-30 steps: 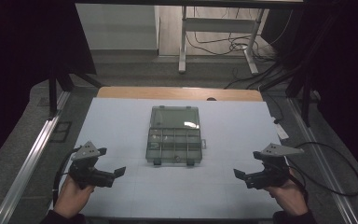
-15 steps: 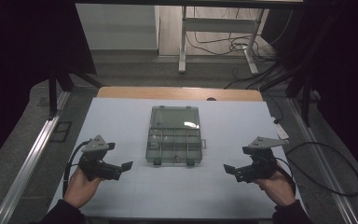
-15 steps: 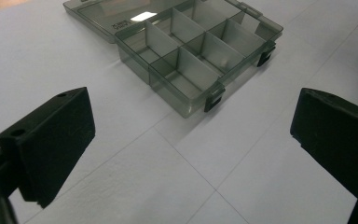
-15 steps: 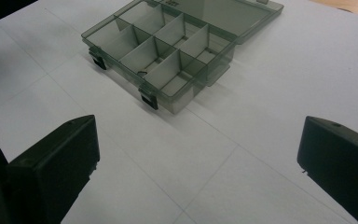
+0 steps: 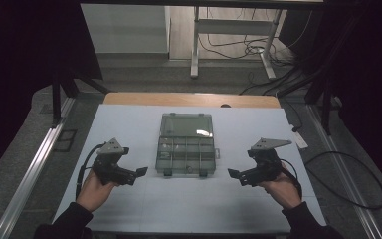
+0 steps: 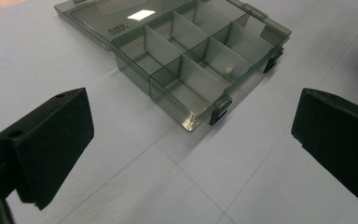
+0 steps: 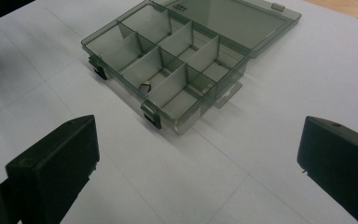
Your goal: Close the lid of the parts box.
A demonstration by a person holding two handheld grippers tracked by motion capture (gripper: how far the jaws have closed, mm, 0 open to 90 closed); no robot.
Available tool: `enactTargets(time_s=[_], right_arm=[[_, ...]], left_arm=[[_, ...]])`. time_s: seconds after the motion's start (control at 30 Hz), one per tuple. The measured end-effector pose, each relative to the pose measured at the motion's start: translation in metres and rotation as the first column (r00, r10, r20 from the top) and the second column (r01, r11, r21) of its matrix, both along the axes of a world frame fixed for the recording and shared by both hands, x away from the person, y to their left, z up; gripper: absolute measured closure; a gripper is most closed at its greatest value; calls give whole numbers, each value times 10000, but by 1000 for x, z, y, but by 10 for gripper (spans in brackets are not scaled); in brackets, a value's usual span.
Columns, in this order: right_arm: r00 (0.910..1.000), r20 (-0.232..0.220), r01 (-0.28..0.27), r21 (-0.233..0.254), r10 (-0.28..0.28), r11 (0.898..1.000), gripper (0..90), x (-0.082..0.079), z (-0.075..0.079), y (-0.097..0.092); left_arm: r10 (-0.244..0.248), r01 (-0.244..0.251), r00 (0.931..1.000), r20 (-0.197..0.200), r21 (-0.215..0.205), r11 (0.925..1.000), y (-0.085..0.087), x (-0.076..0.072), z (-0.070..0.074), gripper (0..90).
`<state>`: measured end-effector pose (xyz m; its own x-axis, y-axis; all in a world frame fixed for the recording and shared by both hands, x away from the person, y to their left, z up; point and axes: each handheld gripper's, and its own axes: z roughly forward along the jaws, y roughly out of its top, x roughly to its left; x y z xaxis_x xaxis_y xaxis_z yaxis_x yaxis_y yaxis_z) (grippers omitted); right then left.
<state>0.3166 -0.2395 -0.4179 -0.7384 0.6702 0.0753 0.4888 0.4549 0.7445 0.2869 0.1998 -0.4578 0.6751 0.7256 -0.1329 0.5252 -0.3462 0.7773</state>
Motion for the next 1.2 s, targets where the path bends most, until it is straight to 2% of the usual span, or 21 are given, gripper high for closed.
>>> enactTargets(time_s=[0.2, 0.37, 0.6, 0.87, 1.03, 1.2], right_arm=[[10000, 71, -60, -12, 60, 10000, 0, 10, -1, 9], [9999, 104, -35, -34, 36, 10000, 0, 19, -2, 16], [10000, 45, -33, -135, 33, 9999, 0, 31, -5, 25], [9998, 63, -196, -97, 197, 9998, 0, 46, -8, 38], [9995, 182, -250, -95, 251, 9996, 0, 54, -9, 45], [9996, 214, -202, -192, 206, 9996, 0, 63, -10, 52]], left_arm=[[57, -57, 10000, -28, 14, 10000, -2, 7, 0, 0], [39, -40, 10000, 38, 263, 9996, -4, 17, -2, 0], [2, -2, 10000, 12, 251, 9997, -6, 26, -4, 0], [57, -59, 10000, 49, 507, 9987, -11, 35, -6, 0], [106, -106, 9999, 17, 361, 9993, -13, 41, -6, 0], [186, -189, 9998, 60, 467, 9987, -15, 46, -7, 0]])
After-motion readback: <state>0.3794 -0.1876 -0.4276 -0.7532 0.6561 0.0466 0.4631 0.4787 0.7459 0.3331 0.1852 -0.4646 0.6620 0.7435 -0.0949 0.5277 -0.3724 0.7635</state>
